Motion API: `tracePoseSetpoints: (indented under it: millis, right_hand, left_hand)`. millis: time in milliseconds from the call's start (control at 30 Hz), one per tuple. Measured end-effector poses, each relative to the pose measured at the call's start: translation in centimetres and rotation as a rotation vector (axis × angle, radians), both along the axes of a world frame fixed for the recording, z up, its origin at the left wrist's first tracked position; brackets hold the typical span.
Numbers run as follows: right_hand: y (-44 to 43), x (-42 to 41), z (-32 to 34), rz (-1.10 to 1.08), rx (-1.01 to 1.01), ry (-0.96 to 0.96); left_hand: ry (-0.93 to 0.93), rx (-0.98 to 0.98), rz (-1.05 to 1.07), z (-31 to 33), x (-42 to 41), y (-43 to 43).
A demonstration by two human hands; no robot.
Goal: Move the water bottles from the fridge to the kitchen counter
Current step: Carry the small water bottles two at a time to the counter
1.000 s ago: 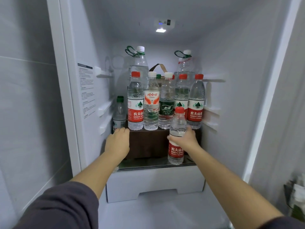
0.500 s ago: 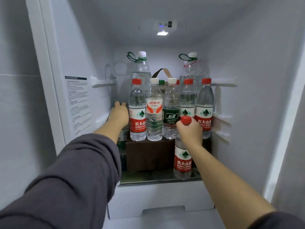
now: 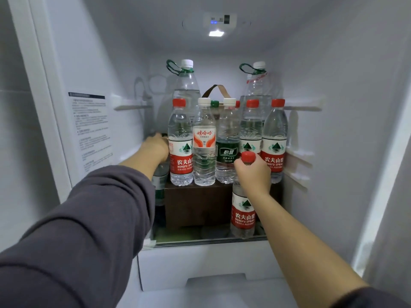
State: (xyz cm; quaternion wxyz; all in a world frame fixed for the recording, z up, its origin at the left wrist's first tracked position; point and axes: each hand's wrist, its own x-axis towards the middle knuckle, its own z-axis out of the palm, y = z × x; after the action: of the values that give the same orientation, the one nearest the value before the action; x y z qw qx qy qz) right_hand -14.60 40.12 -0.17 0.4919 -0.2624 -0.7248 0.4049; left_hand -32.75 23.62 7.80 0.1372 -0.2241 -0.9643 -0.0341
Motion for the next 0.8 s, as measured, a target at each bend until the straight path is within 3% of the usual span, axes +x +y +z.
tracePoseSetpoints:
  millis: [300,500,800]
  right_hand:
    - [-1.0,0.7,0.5,0.004,0.02,-0.042]
    - [-1.2,1.2,0.7,0.043,0.001,-0.06]
    - [-1.1,1.1,0.6,0.069,-0.006,-0.057]
  left_hand:
    - [0.145,-0.31,-0.041,1.1,7.1,-4.3]
    - [0.281,-0.17,-0.222,5.7,11.6,-7.1]
    - [0.266,-0.101,-0.301,3.1,13.0,-5.0]
